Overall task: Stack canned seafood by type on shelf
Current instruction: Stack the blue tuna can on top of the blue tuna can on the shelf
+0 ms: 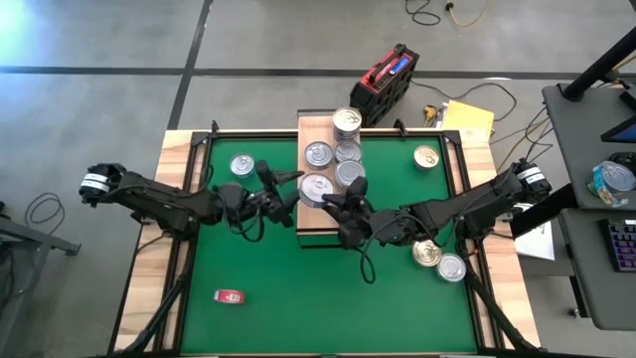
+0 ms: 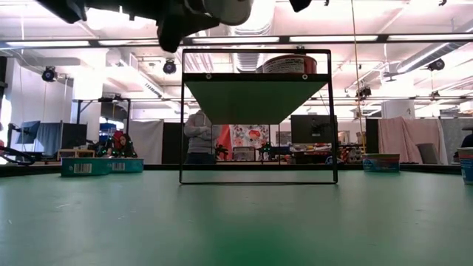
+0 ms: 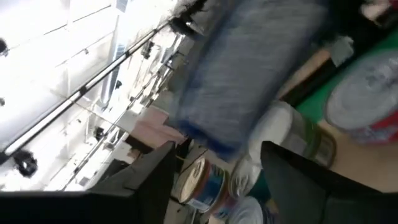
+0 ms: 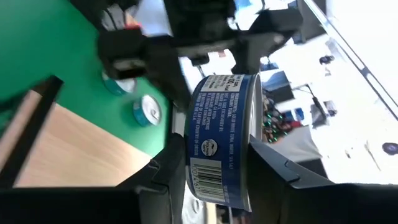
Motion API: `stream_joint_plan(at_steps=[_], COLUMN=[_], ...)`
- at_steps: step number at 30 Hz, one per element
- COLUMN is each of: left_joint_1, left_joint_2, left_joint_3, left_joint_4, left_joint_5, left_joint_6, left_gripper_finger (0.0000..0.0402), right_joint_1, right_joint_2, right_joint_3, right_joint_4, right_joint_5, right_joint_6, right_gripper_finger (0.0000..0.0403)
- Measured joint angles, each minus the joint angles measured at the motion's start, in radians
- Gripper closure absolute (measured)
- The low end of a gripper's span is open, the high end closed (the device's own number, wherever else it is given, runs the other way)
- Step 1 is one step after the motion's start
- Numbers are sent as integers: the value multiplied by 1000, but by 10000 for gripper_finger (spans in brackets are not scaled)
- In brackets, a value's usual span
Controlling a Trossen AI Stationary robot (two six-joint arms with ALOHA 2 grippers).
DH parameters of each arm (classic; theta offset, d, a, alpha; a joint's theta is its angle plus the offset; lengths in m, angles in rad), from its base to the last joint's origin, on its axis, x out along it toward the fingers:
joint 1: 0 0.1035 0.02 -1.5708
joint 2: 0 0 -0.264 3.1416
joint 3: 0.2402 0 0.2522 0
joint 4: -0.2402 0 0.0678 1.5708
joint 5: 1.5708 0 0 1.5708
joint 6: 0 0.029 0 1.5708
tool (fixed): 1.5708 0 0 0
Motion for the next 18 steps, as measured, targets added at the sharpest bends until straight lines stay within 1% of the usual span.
stream_joint_plan(at_steps=[2,4,9,11,14,16,18], left_joint_1=[-1,-1,1,6,17,18,18], left_joint_2=[1,-1,-27,-51,-106,-148,-190], left_joint_3=[-2,-2,-20,-26,-32,-33,-33], left_joint_4=[-10,-8,-11,-11,-30,-65,-123], left_joint_5=[-28,-78,-175,-200,-225,-226,-225], left_joint_6=[28,51,68,22,-95,-171,-235], left_gripper_finger=[169,161,158,158,158,158,158], right_joint_1=[0,0,-21,-42,-88,-123,-161], right_joint_2=[0,-1,-2,-2,-1,1,15], right_joint_3=[6,13,52,72,110,152,199], right_joint_4=[-6,-8,-51,-60,-81,-157,-252], right_joint_5=[35,52,75,77,77,66,29], right_joint_6=[-8,-15,-6,16,85,156,226], right_gripper_finger=[284,284,284,284,285,285,286])
